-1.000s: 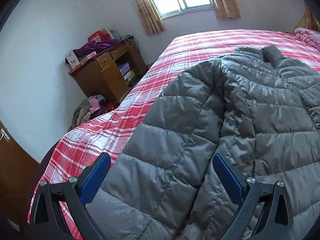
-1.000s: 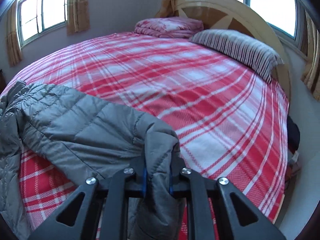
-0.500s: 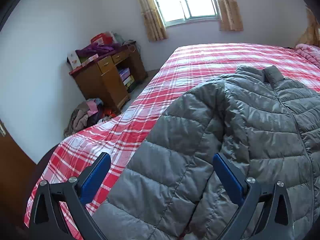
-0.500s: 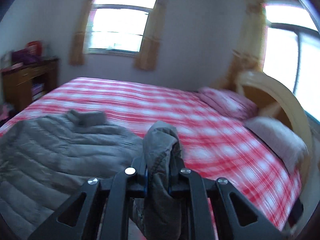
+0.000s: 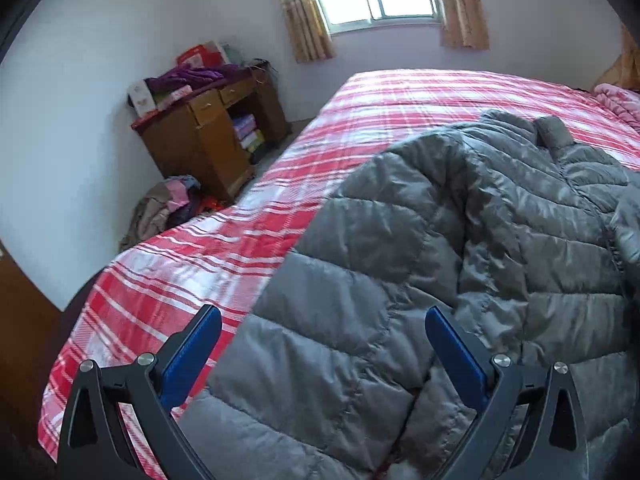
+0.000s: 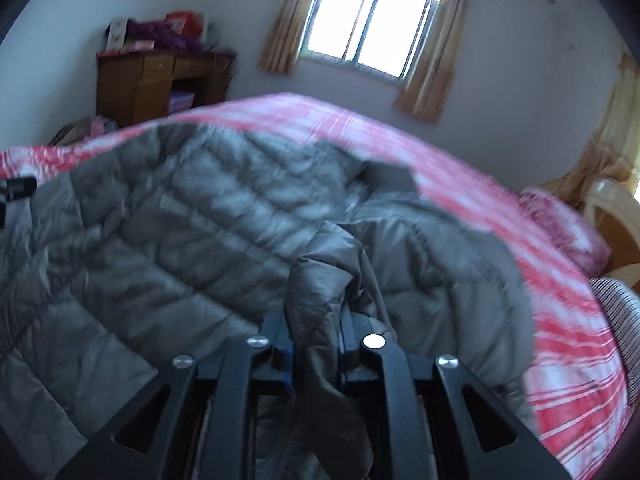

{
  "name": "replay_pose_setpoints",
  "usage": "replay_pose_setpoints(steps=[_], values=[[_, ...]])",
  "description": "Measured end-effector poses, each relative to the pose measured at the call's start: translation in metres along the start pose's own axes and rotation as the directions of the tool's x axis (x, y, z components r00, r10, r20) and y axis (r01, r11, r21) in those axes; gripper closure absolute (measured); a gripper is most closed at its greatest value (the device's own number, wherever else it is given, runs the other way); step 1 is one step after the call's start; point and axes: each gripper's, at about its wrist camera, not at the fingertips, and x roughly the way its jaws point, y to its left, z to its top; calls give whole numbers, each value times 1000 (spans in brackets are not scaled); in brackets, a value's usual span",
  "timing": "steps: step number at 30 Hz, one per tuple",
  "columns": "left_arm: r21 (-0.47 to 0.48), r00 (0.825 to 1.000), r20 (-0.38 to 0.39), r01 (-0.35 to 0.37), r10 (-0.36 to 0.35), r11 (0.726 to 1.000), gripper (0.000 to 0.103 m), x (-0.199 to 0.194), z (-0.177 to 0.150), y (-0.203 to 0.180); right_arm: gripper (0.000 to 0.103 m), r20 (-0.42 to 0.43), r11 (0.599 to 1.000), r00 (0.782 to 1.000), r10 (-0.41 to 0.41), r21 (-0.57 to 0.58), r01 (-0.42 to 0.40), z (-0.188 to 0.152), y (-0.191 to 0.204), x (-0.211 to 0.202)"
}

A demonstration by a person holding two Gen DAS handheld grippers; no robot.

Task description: Fold large clothes

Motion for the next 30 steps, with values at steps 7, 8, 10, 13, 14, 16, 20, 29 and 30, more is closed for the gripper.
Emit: replay_pose_setpoints(steps=[7, 8, 10, 13, 14, 16, 20, 29, 30], values=[[-34, 998, 4, 68, -68, 997, 1, -15, 15, -17, 27, 14, 993, 994, 112, 38, -112, -13, -26, -50], [-29, 996, 9, 84, -84, 996, 1, -20, 18, -23, 24, 27, 993, 993, 111, 39, -112, -15, -32, -60], [-5, 991, 25, 131, -131, 991, 1, -33, 25, -41, 17, 45, 993, 994, 100, 62, -102, -21, -47, -72], [33, 978, 30, 206, -207, 978, 1, -48, 34, -73, 15, 41, 989, 998, 52, 133, -57, -42, -81, -79], [46, 973, 25, 229, -231, 972, 1, -52, 37, -84, 15, 28, 988, 999, 23, 150, -27, -49, -94, -77], [90, 962, 8, 271, -273, 958, 1, -56, 40, -113, 15, -16, 983, 999, -40, 178, 42, -63, -117, -67], [150, 940, -56, 341, -336, 928, 1, -53, 33, -170, 15, -94, 951, 991, -93, 285, 117, -89, -162, -57], [238, 914, -147, 403, -377, 884, 77, -37, 11, -220, 15, -148, 947, 984, -99, 288, 138, -123, -170, -49], [247, 924, -125, 382, -361, 891, 78, -41, 13, -216, 15, -151, 947, 984, -95, 291, 136, -126, -171, -50]])
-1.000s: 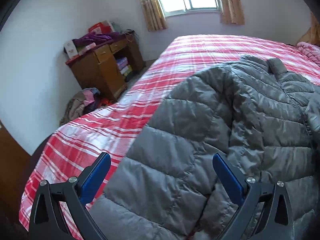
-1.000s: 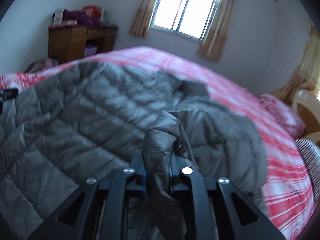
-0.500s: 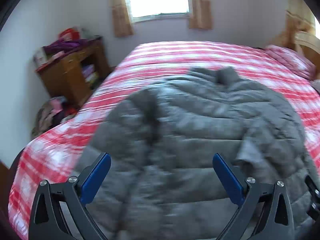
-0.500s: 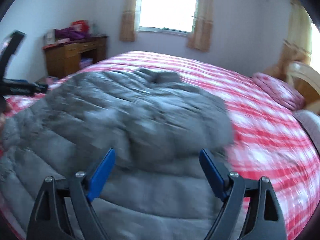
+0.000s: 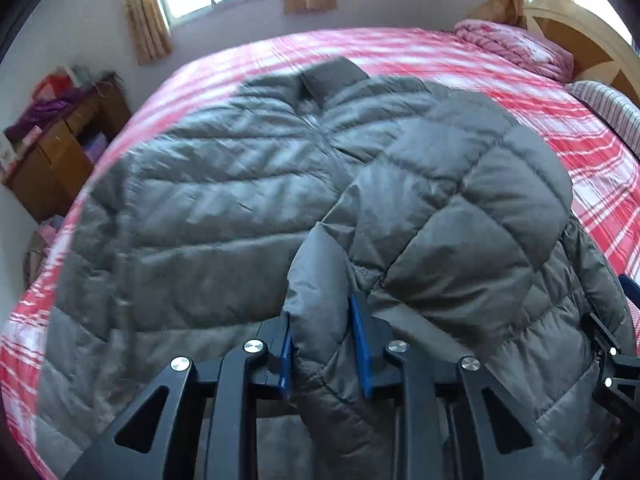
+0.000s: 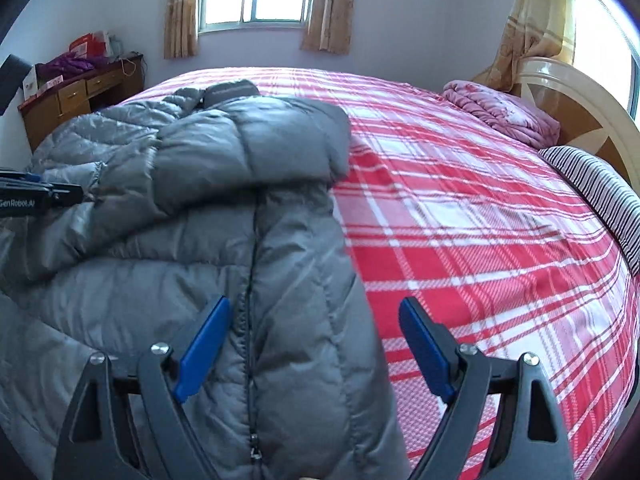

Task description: Fold large clothes

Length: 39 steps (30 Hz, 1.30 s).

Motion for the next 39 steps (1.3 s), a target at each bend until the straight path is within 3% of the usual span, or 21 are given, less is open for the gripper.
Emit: replay_pose_setpoints(steps=[3, 10, 12, 13, 14, 16, 18, 20, 21, 23, 27, 30, 31, 35, 39], values=[[17, 998, 45, -42, 41, 999, 78, -19, 0, 14, 9, -15, 1000, 1000, 10, 27, -10, -2, -5, 5], [88, 976, 62, -214, 209, 973, 75, -6, -13, 30, 7, -36, 998, 999, 30, 62, -28, -4, -11, 12], [106, 976, 42, -215, 212, 971, 59, 1, -17, 28, 2, -52, 997, 998, 37, 73, -33, -5, -12, 15], [108, 971, 33, -238, 236, 965, 45, 2, -18, 26, 1, -68, 997, 997, 33, 78, -27, -4, -13, 16], [104, 967, 43, -254, 251, 962, 40, -2, -18, 25, 0, -80, 996, 996, 27, 82, -21, -3, -13, 17], [75, 965, 89, -252, 245, 965, 39, -18, -17, 29, 0, -98, 996, 994, 36, 85, -28, -2, -13, 19], [18, 960, 138, -249, 244, 968, 31, -39, -15, 39, 0, -121, 995, 990, 66, 80, -57, 1, -16, 18], [-63, 937, 205, -274, 281, 960, 9, -63, -15, 56, 6, -141, 996, 987, 82, 57, -74, 5, -21, 9], [-89, 925, 230, -289, 302, 953, 8, -70, -14, 62, 14, -129, 996, 989, 73, 56, -66, 9, -23, 2], [-128, 903, 267, -313, 337, 941, 8, -80, -10, 69, 16, -60, 996, 996, 68, 68, -64, 24, -28, -24], [-126, 886, 236, -380, 400, 916, 8, -63, 2, 56, 16, 52, 995, 996, 73, 57, -76, 66, -17, -48], [-59, 835, 225, -504, 503, 862, 8, -27, 2, 39, 19, 96, 997, 992, 77, 0, -77, 96, 12, -35], [-41, 830, 218, -518, 514, 854, 8, -18, 1, 34, 20, 98, 997, 992, 77, -10, -77, 105, 22, -24], [-15, 840, 150, -526, 522, 850, 8, 18, -7, 38, 20, 72, 994, 993, 89, -77, -83, 111, 64, 23], [-12, 852, 151, -506, 501, 863, 8, 32, -15, 42, 24, -27, 991, 997, 77, -104, -79, 90, 86, 68]])
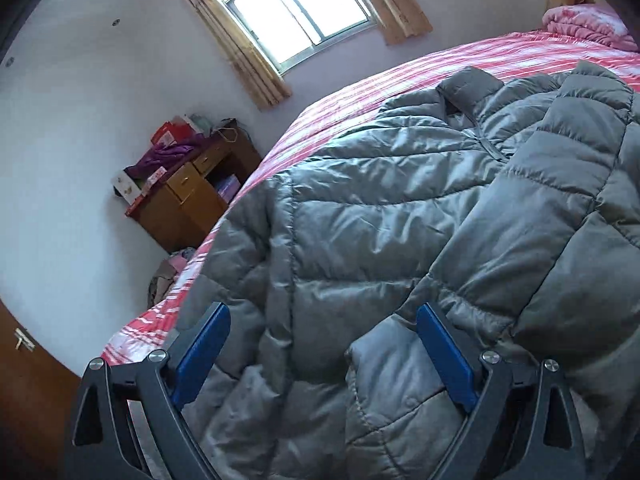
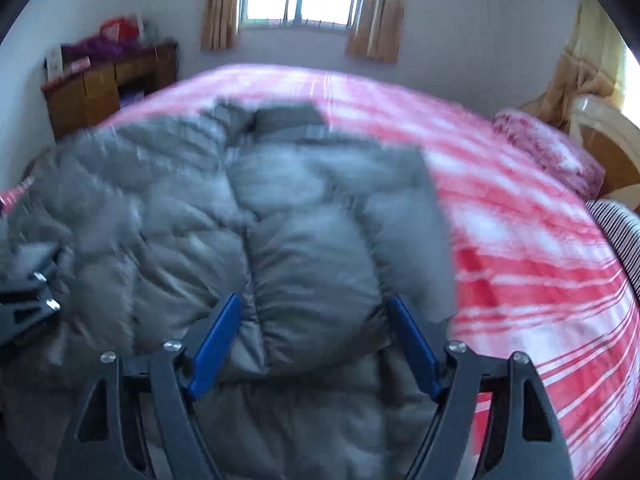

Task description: Fold large clothes

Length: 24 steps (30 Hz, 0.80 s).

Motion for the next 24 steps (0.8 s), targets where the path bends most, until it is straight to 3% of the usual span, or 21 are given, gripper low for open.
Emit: replay_pose_setpoints(steps=[8, 20, 22, 24], values=[[5, 999, -36, 40, -40, 999, 8, 13, -6, -9, 21, -62, 998, 997, 37, 47, -35, -12, -9, 16], [-50, 992, -78, 99, -103, 994, 4, 19, -5, 2, 15, -83, 1000, 996, -8, 27, 10, -8, -4, 22], [-66, 987, -103, 119, -125, 991, 4, 15, -2, 16, 19, -81, 999, 996, 25, 46, -21, -6, -9, 16], [-67, 993, -59, 95, -99, 993, 4, -1, 5, 33, 26, -79, 993, 994, 78, 89, -71, -2, -17, 0]])
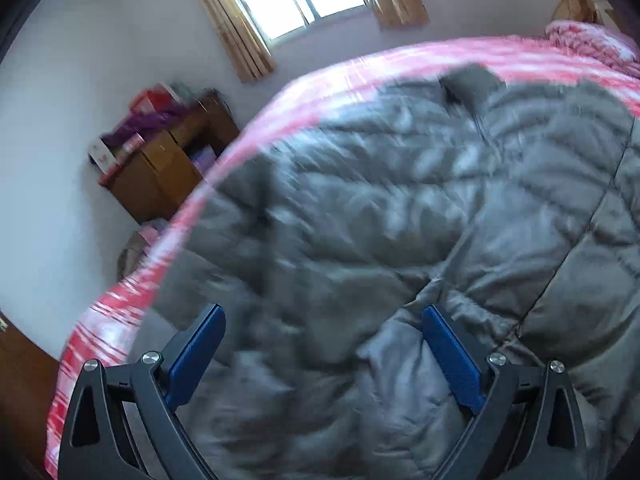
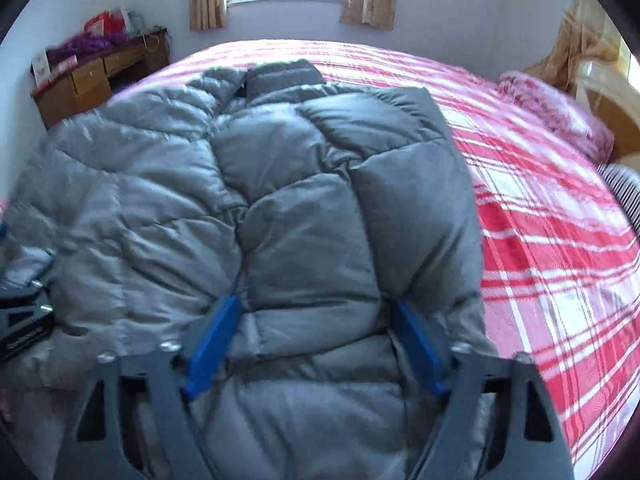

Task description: Fold large clothes

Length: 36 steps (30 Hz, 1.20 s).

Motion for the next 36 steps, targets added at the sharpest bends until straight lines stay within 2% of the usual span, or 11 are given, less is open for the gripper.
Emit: replay_pose_setpoints(steps=[2, 5, 7, 11, 15, 24, 27, 29, 31, 32, 36], values=[[-17, 998, 57, 15, -14, 1000, 4, -21, 12, 13, 26, 49, 999, 998, 40, 15, -40, 7, -5, -24], [-78, 995, 70, 75, -69, 994, 4, -33, 35, 18, 26, 173, 1000, 985, 6, 9, -8, 33, -11, -56], [-111, 994, 68, 98, -91, 989, 4, -28, 50, 9, 26, 193, 999, 981, -28, 28, 23, 51, -15, -48], [-116, 996, -5, 84, -85, 990, 4, 13, 62, -25, 26, 169, 996, 982, -86, 9, 86, 70, -20, 9], [-94, 990, -132, 35, -48, 995, 4, 67, 50, -45, 25, 67, 994, 992, -108, 28, 106, 61, -33, 52], [-129, 989, -139, 33, -51, 991, 1, 79, 49, -49, 21, -7, 995, 997, -83, 51, 83, 56, -47, 69], [-85, 985, -164, 47, -60, 995, 1, 82, 57, -50, 20, -16, 995, 996, -91, 45, 91, 56, -44, 70], [-76, 986, -157, 39, -50, 996, 1, 71, 67, -33, 21, -39, 996, 996, -86, 33, 88, 58, -44, 66], [-131, 993, -72, 88, -98, 988, 1, 38, 71, 4, 21, -41, 994, 994, -101, 24, 103, 62, -39, 49], [-140, 994, -35, 97, -103, 985, 1, 22, 69, 23, 20, -1, 995, 996, -89, 38, 89, 62, -37, 28], [-121, 1000, 1, 10, -10, 993, 1, -14, 25, 100, 0, 102, 1000, 995, 16, 5, -17, 34, -18, -50]])
